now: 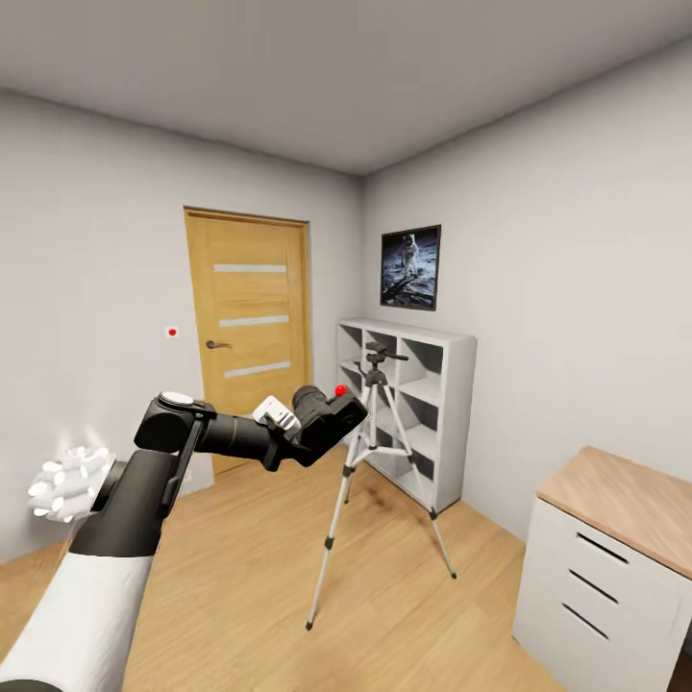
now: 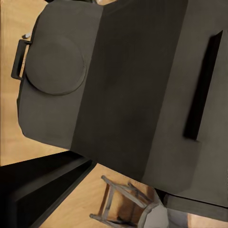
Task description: Attach the digital camera to the camera tripod in the bedroom.
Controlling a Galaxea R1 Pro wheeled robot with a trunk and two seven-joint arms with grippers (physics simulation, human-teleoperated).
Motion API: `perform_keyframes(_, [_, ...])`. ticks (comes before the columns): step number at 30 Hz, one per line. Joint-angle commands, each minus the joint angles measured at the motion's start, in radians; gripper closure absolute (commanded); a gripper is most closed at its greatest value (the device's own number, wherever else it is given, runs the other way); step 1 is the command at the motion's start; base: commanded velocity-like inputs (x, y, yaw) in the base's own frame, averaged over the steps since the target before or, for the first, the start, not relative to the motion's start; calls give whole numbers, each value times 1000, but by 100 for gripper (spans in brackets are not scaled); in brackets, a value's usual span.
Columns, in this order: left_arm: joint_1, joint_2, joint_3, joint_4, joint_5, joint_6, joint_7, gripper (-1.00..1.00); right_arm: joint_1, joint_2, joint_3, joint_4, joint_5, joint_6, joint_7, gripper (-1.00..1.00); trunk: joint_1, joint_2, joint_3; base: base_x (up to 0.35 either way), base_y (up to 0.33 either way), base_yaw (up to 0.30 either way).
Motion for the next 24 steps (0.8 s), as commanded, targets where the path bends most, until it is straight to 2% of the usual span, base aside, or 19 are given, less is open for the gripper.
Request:
perform_keyframes(1, [-1,0,-1,-1,-11,10,-13,100,-1,0,3,3,-5,-3,-1,-100,0,-1,0,148,-31,287])
perform_keyframes(8, [-1,0,-1,-1,-10,10,-13,100,-1,0,3,3,-5,-3,-1,-100,0,-1,0,222,-125,287])
perform_keyframes(24, [-1,0,1,-1,-10,10,-13,100,-1,0,3,3,-5,-3,-1,-100,0,-1,0,278,-203,272])
